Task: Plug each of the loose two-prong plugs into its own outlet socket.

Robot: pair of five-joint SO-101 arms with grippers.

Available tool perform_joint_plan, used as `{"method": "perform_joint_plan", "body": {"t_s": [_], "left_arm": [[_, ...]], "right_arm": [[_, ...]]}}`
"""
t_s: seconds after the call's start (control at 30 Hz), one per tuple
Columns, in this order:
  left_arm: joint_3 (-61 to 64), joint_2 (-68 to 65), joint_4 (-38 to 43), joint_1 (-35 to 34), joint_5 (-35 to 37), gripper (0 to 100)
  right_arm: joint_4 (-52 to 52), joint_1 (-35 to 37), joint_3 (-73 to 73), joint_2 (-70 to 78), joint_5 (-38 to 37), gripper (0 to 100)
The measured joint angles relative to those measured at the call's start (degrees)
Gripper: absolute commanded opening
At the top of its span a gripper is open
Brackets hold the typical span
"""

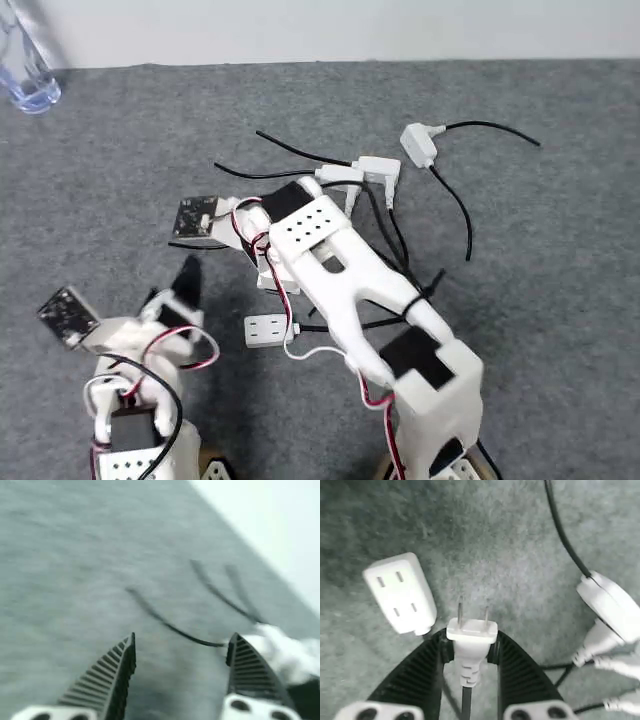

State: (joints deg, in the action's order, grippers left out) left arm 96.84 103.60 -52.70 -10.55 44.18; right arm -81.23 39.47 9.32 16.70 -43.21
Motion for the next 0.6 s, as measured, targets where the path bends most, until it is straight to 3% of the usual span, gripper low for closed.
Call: {"method": "perform_joint_plan", "body": {"t_s": [0.13,0.6], "left_arm": [[0.0,0.0,2.1,7.0,3.3,28],[0.0,0.0,4.0,14.3,4.8,28]], "right_arm": [[-2.4,0.4,0.0,-4.2,1.2,0.8],[-2.7,1.1,0.0,-5.7,1.4,0.8]]}}
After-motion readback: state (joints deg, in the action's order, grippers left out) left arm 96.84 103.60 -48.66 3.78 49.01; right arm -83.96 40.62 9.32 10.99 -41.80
